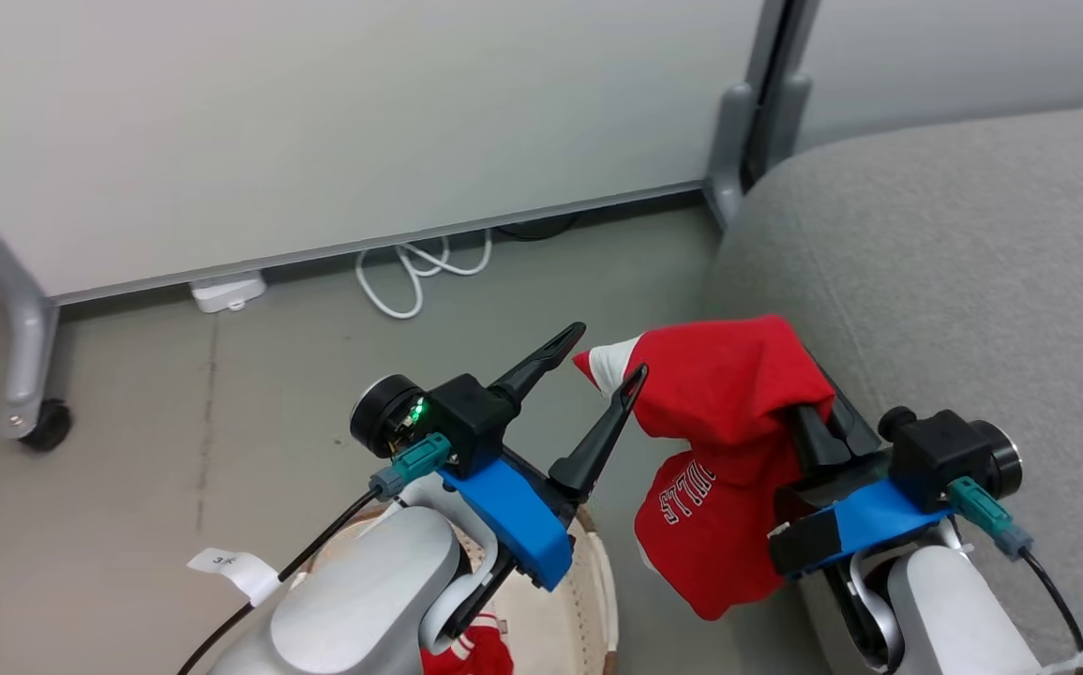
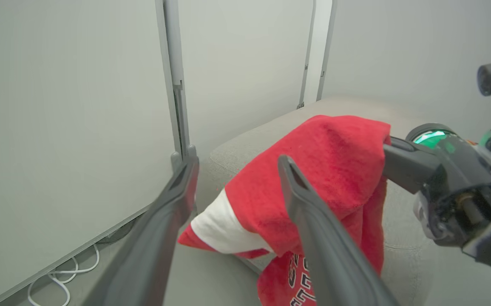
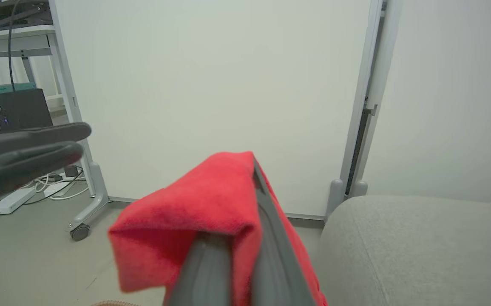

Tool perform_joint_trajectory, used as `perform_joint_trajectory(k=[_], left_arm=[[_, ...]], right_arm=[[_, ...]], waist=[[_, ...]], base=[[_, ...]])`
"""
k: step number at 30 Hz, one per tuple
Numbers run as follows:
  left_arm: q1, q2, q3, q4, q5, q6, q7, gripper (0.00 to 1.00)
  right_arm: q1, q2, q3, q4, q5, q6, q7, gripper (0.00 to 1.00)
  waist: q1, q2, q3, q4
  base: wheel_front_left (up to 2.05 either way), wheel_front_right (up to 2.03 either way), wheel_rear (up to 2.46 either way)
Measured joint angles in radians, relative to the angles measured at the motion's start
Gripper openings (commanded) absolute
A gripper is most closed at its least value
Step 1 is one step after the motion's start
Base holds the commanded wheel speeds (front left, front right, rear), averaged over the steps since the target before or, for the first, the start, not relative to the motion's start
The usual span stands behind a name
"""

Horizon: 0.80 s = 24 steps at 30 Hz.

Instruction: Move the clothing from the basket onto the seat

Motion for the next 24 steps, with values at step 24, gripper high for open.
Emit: perform_joint_trajectory(k=[24], left_arm=[[-0.014, -0.023, 0.003, 0.006, 0.054, -0.016, -0.005, 1.0]], right_arm=[[0.086, 0.0, -0.048, -0.092, 0.001, 0.0, 0.0, 0.0]], waist=[[0.0, 0.0, 0.057, -0.176]], base=[[0.0, 0.0, 0.0]])
